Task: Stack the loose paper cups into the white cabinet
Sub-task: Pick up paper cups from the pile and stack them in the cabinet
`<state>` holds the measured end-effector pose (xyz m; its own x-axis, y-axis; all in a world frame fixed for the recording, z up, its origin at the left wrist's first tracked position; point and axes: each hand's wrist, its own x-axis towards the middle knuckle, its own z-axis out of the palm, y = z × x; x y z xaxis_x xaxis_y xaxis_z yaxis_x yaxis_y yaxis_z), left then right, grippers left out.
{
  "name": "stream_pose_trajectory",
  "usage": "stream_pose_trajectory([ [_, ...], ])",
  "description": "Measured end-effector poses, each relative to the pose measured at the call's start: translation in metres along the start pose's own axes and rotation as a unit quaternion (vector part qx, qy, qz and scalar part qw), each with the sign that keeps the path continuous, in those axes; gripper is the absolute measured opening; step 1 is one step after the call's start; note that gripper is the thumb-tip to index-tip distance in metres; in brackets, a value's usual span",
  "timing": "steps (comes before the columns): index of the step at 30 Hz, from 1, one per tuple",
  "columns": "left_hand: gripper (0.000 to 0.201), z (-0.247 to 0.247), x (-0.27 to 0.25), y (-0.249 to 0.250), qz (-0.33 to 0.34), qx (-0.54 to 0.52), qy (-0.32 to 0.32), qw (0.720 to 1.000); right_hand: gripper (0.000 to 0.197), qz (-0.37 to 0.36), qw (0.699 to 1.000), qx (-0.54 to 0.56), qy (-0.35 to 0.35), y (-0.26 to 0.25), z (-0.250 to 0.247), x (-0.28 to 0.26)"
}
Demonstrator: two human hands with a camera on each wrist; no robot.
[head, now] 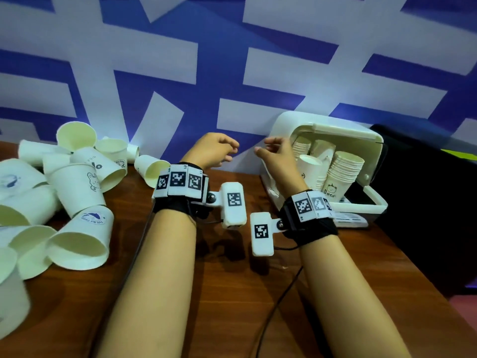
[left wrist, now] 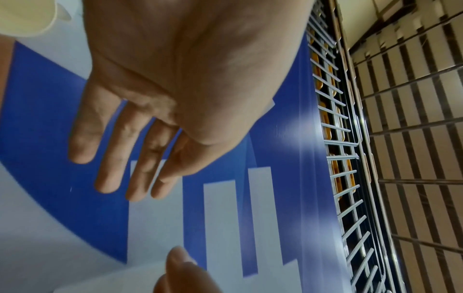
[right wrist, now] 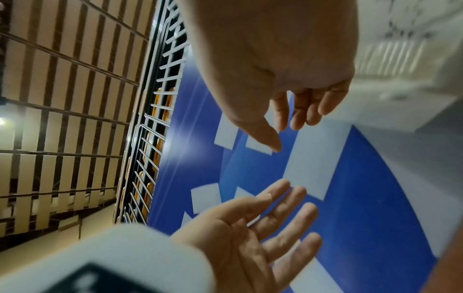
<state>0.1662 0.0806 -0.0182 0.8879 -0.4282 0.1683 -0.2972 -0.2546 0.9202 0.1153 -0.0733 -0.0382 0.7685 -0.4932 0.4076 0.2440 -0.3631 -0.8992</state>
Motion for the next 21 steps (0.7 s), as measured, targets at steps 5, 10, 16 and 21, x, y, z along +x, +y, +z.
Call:
stream_pose_trajectory([
  [5, 0.021, -0.033, 0.001, -0.014, -0.049, 0.115, 0.190, 0.974, 0.024, -0.006, 0.992, -0.061, -0.112, -0.004, 0.055, 0.016],
  [10, 0.039, -0.052, -0.001, -0.030, -0.150, 0.087, 0.255, 0.951, 0.041, 0.024, 0.959, -0.096, -0.266, -0.010, 0.104, 0.022],
  [16, 0.051, -0.063, -0.002, -0.056, -0.235, 0.086, 0.225, 0.942, 0.050, 0.114, 0.920, -0.076, -0.368, 0.007, 0.142, 0.017],
  [21, 0.052, -0.065, 0.001, -0.066, -0.276, 0.103, 0.182, 0.938, 0.046, 0.158, 0.909, -0.031, -0.384, 0.017, 0.155, 0.011],
])
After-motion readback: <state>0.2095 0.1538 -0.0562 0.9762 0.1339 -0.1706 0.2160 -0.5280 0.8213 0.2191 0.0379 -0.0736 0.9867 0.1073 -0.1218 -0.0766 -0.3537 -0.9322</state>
